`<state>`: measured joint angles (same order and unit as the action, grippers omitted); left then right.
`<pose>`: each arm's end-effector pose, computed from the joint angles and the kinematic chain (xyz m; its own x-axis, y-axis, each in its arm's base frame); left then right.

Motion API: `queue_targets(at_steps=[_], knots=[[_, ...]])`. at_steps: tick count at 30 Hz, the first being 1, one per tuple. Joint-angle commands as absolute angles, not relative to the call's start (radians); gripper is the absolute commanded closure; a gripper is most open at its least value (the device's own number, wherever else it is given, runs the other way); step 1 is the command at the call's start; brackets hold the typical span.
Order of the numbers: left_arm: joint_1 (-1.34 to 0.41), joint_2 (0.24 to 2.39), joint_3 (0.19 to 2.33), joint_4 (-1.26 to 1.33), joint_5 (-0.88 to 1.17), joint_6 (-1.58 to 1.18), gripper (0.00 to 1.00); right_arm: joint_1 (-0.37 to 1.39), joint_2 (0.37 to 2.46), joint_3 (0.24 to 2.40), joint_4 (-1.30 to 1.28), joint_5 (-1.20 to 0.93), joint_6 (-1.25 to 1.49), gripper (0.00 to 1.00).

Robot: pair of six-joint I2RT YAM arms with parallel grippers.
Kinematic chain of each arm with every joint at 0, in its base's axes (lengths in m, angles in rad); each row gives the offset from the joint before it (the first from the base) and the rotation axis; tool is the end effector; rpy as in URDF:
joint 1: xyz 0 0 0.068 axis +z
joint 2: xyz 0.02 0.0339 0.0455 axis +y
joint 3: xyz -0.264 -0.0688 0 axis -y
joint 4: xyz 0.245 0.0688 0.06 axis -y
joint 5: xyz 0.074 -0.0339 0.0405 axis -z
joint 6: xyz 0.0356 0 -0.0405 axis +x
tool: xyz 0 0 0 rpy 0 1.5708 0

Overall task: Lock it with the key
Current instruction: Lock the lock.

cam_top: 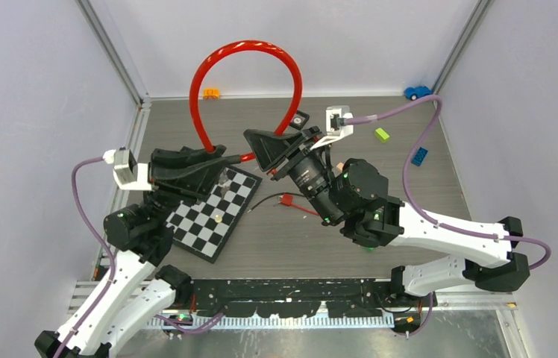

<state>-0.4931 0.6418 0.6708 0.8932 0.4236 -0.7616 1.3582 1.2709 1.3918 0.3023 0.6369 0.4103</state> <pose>0.0952 -0.0678 0.4235 0.0593 -0.7461 -0.6632 0.9550 0.2358 -0.1798 0.0780 0.2610 0.4970 -0.1884 0.6472 -0.7387 -0.6503 0.4815 0.5877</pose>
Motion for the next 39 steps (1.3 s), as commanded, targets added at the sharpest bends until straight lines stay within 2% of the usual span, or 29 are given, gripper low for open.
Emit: queue_targets(at_steps=[1, 5, 16, 19, 23, 25, 39], knots=[[-0.49, 0.737, 0.757, 0.837, 0.24, -0.91, 1.0, 1.396, 1.271, 1.346, 0.14, 0.461, 0.37, 0.91], [-0.489, 0.793, 0.81, 0.839, 0.286, -0.989, 1.0, 1.399, 1.249, 1.343, 0.15, 0.456, 0.365, 0.96], [-0.489, 0.815, 0.799, 0.839, 0.352, -1.053, 1.0, 1.402, 1.265, 1.338, 0.202, 0.501, 0.355, 0.99], [-0.489, 0.802, 0.77, 0.843, 0.312, -1.05, 1.0, 1.401, 1.262, 1.317, 0.217, 0.527, 0.342, 0.91], [-0.489, 0.791, 0.737, 0.897, 0.256, -1.048, 1.0, 1.401, 1.235, 1.258, 0.272, 0.538, 0.314, 0.73], [-0.489, 0.789, 0.74, 0.899, 0.258, -1.042, 1.0, 1.401, 1.219, 1.228, 0.298, 0.546, 0.306, 0.68], [-0.489, 0.767, 0.729, 0.911, 0.225, -1.016, 1.0, 1.401, 1.126, 1.119, 0.358, 0.549, 0.258, 0.56]])
